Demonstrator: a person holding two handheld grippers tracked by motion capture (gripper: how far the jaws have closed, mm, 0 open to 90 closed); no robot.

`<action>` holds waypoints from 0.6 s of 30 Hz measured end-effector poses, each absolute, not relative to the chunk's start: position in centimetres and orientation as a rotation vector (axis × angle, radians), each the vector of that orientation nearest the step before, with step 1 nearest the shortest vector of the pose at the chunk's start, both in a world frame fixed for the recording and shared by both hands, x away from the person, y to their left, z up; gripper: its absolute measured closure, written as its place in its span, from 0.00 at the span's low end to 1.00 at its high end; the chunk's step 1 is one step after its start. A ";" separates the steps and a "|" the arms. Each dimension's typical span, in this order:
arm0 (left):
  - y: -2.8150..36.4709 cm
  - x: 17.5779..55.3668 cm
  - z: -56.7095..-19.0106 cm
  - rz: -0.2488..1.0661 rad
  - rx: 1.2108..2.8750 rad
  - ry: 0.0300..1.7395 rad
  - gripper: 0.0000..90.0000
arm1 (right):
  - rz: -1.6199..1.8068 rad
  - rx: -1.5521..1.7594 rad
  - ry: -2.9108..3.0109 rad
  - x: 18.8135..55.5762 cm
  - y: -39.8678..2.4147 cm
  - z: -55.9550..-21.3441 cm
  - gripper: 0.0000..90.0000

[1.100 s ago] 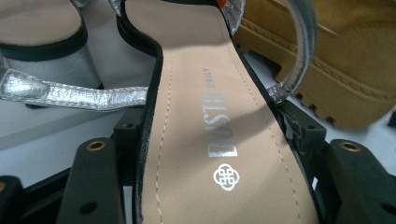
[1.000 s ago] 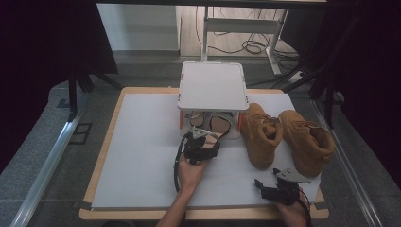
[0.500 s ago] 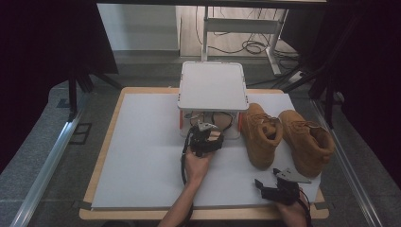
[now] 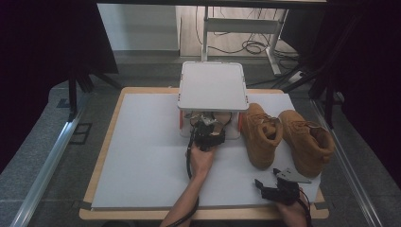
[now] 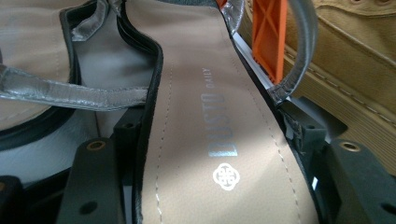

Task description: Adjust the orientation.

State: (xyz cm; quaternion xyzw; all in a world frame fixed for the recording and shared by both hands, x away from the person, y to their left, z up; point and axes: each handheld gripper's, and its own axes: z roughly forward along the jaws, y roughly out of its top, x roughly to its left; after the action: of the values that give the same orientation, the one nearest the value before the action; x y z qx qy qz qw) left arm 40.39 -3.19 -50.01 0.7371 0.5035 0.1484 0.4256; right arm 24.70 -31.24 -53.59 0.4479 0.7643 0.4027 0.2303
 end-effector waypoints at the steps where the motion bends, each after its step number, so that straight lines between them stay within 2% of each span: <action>1: -3.2 40.6 -50.0 0.376 1.864 1.255 0.43 | 1.108 1.232 2.102 24.7 -31.2 -53.6 0.13; 18: -4.6 42.6 -50.8 0.427 1.874 1.289 0.43 | 1.110 1.232 2.103 24.7 -31.2 -53.6 0.13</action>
State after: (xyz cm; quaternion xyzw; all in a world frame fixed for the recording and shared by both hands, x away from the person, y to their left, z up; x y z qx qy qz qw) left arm 42.61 -4.60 -50.81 0.7414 0.5100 0.1691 0.4021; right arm 24.70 -31.24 -53.59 0.4478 0.7642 0.4033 0.2298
